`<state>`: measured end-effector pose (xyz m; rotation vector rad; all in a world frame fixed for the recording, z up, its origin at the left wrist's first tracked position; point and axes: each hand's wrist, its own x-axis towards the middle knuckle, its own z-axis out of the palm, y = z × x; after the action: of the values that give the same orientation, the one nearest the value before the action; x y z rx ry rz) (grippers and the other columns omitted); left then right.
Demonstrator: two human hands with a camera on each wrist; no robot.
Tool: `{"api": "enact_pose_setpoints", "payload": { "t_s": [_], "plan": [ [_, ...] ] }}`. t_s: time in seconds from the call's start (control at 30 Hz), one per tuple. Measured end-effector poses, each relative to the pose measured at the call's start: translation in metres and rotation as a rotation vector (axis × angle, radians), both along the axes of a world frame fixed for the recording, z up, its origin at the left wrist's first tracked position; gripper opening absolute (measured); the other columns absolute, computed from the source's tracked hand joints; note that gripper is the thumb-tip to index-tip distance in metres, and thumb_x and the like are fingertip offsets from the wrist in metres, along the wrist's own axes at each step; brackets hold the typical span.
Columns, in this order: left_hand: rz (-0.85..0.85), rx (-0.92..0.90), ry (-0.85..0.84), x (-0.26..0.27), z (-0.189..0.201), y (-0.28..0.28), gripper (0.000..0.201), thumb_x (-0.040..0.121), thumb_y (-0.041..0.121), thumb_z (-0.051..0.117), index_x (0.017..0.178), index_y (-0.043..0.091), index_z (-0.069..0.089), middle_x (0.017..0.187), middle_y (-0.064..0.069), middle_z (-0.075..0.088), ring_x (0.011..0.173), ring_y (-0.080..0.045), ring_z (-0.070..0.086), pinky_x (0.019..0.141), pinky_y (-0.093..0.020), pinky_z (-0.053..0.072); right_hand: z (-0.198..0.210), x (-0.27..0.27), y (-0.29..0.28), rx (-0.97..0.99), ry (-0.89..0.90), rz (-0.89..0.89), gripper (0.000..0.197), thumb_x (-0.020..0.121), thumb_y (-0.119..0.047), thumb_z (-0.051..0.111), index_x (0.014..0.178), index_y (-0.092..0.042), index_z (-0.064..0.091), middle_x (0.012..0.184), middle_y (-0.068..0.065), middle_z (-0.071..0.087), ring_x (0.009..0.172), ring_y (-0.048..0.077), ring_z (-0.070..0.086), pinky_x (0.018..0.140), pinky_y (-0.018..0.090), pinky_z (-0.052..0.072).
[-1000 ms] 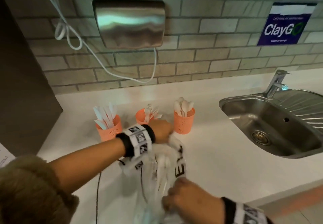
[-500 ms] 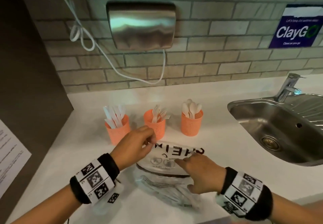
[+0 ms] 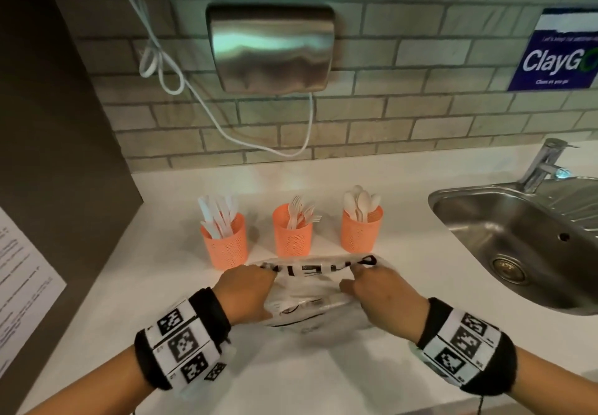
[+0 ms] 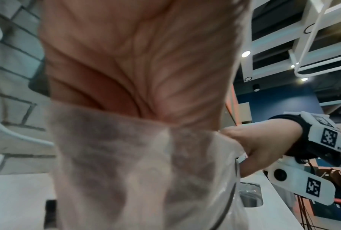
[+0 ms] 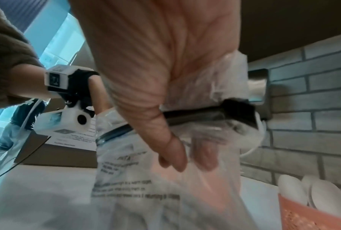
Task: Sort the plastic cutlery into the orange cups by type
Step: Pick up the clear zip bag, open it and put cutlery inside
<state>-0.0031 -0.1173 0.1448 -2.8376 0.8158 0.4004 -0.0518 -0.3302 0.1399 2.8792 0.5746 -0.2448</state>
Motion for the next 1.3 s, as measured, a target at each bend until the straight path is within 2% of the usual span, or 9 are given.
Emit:
{"api": "enact_pose_setpoints", "payload": {
  "t_s": [0.2,0.3,0.37,0.5,0.6,0.73,0.9,1.1,1.3],
  "plan": [
    [0.055,0.065,0.111,-0.022,-0.017,0.004,0.055,0.085,0.033,0.061,0.13,0.008,0.042,0.131,-0.011,0.053,0.116,-0.029,0.053,0.09,-0.035,0.045,-0.026,-0.017,0.006,0.075,0.18,0.022,0.044,0.081,-0.043,0.054,0.111,-0.011,0.059,0.124,0.017,0.046,0.106,0.032,0.05,0.081,0.034,0.037],
    [0.073,0.022,0.121,-0.025,-0.018,0.003,0.048,0.085,0.031,0.06,0.124,0.007,0.046,0.127,-0.01,0.055,0.113,-0.029,0.055,0.087,-0.034,0.045,-0.022,-0.012,0.006,0.143,0.135,-0.005,0.078,0.07,-0.073,0.027,0.094,-0.011,0.067,0.12,0.015,0.051,0.108,0.028,0.049,0.089,0.031,0.036],
    [0.082,-0.01,0.127,-0.025,-0.017,0.001,0.045,0.086,0.034,0.059,0.121,0.008,0.048,0.125,-0.009,0.056,0.112,-0.028,0.055,0.087,-0.033,0.044,-0.019,-0.011,0.006,0.2,0.138,-0.039,0.084,0.072,-0.073,0.01,0.07,-0.009,0.064,0.117,0.017,0.055,0.104,0.028,0.051,0.086,0.031,0.036],
    [0.089,-0.047,0.126,-0.027,-0.018,-0.001,0.043,0.086,0.033,0.057,0.121,0.008,0.049,0.122,-0.009,0.057,0.109,-0.028,0.055,0.083,-0.032,0.043,-0.016,-0.011,0.006,0.274,0.172,-0.106,0.066,0.095,-0.052,0.016,0.046,-0.014,0.036,0.096,0.019,0.063,0.095,0.024,0.055,0.076,0.028,0.031],
    [0.067,-0.09,0.073,-0.028,-0.019,-0.006,0.035,0.087,0.023,0.055,0.119,0.009,0.05,0.117,-0.01,0.057,0.105,-0.027,0.055,0.075,-0.031,0.039,-0.016,-0.005,0.006,0.269,0.116,-0.127,0.057,0.099,-0.039,0.022,0.055,-0.01,0.043,0.081,0.014,0.058,0.084,0.026,0.056,0.075,0.031,0.036],
    [-0.075,-0.066,-0.031,-0.031,-0.02,-0.012,0.033,0.088,0.004,0.042,0.12,0.01,0.047,0.121,-0.01,0.055,0.11,-0.029,0.053,0.078,-0.037,0.042,-0.021,0.007,0.019,0.165,0.088,-0.124,0.024,0.093,-0.008,0.04,0.106,-0.002,0.059,0.111,0.015,0.064,0.102,0.029,0.059,0.08,0.035,0.045],
    [-0.028,-0.019,0.079,-0.029,-0.028,0.005,0.081,0.081,0.024,0.064,0.145,0.018,0.015,0.135,-0.006,0.045,0.118,-0.026,0.049,0.08,-0.034,0.043,-0.022,0.004,0.03,0.086,0.161,-0.078,0.06,0.083,-0.021,0.062,0.134,-0.003,0.034,0.125,0.016,0.055,0.112,0.032,0.054,0.089,0.037,0.043],
    [-0.027,-0.057,0.114,-0.023,-0.034,0.006,0.098,0.073,0.033,0.073,0.146,0.018,0.01,0.14,-0.006,0.041,0.121,-0.027,0.048,0.088,-0.034,0.044,-0.024,0.006,0.034,0.053,0.19,-0.114,0.093,0.075,-0.038,0.072,0.143,-0.005,0.018,0.136,0.016,0.046,0.121,0.03,0.049,0.097,0.037,0.042],
    [-0.028,-0.276,0.165,-0.019,-0.032,0.015,0.074,0.079,0.04,0.066,0.14,0.025,0.027,0.141,0.004,0.041,0.124,-0.016,0.044,0.094,-0.03,0.042,-0.034,0.015,0.045,0.184,0.297,-0.085,0.071,0.078,-0.033,0.069,0.133,-0.005,0.035,0.13,0.017,0.052,0.117,0.032,0.051,0.094,0.039,0.043]
  ]
}}
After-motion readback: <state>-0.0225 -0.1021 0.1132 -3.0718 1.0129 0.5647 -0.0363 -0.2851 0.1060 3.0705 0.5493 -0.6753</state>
